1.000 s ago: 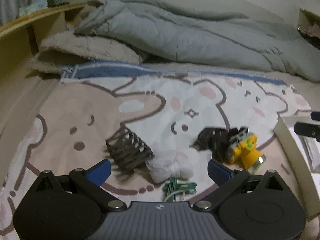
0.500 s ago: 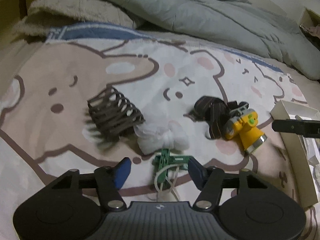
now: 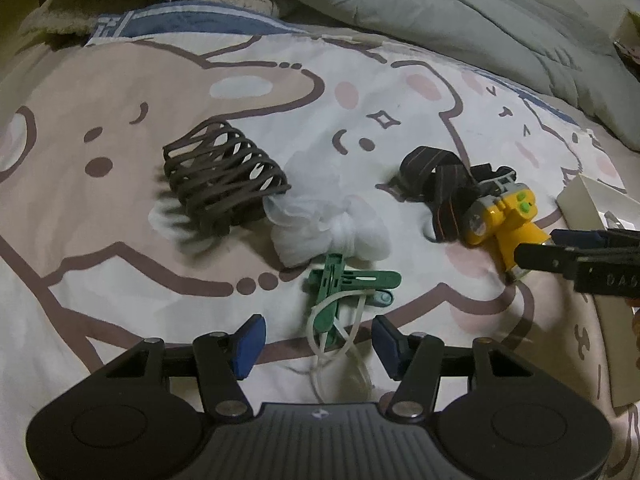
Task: Organize objects
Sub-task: 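Reach the right tool toward the yellow headlamp while the left tool approaches the green clothespin, then close the left tool on the green clothespin while the right tool grasps the yellow headlamp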
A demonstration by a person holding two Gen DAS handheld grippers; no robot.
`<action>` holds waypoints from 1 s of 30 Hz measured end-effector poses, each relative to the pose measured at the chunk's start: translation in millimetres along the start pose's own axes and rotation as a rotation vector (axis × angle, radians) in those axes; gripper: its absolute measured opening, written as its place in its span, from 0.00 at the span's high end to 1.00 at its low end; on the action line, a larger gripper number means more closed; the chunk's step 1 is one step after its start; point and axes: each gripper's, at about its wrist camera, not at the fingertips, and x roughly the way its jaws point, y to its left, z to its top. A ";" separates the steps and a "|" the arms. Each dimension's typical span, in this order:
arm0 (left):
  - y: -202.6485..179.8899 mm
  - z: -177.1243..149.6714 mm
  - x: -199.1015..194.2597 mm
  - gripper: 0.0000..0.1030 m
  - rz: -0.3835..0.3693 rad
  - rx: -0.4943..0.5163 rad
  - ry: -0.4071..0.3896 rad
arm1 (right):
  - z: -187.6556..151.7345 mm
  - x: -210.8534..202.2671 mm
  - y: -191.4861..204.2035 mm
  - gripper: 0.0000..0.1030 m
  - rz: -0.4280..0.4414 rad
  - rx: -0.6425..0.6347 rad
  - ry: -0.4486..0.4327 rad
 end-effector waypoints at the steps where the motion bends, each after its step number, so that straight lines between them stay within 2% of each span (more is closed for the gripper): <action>1: -0.3 0.1 0.4 0.46 0.003 -0.002 -0.001 | -1.5 1.1 1.3 0.27 -0.007 -0.013 -0.003; 2: -0.6 0.1 0.4 0.49 0.006 -0.002 -0.004 | -2.8 1.6 2.9 0.30 -0.002 -0.026 -0.003; 3: -0.6 0.3 0.7 0.60 0.008 -0.001 -0.006 | -3.0 1.4 3.9 0.43 0.008 -0.035 0.000; 4: -0.6 0.7 0.9 0.73 0.007 0.001 -0.005 | -3.2 1.4 5.5 0.51 0.019 -0.048 0.008; 5: -0.6 1.0 1.1 0.78 0.004 0.001 -0.004 | -3.6 1.4 7.5 0.50 0.018 -0.061 0.024; 10: -5.2 -1.3 -2.3 0.87 -0.015 0.037 0.002 | -9.1 -8.5 10.0 0.51 0.007 -0.096 0.053; 18: -13.4 -20.8 -12.4 0.90 -0.077 0.107 0.023 | -34.0 -41.6 0.4 0.51 0.028 -0.101 0.114; 30: -40.4 -70.5 -36.5 0.90 -0.209 0.235 0.087 | -93.2 -90.2 5.3 0.51 0.057 -0.108 0.214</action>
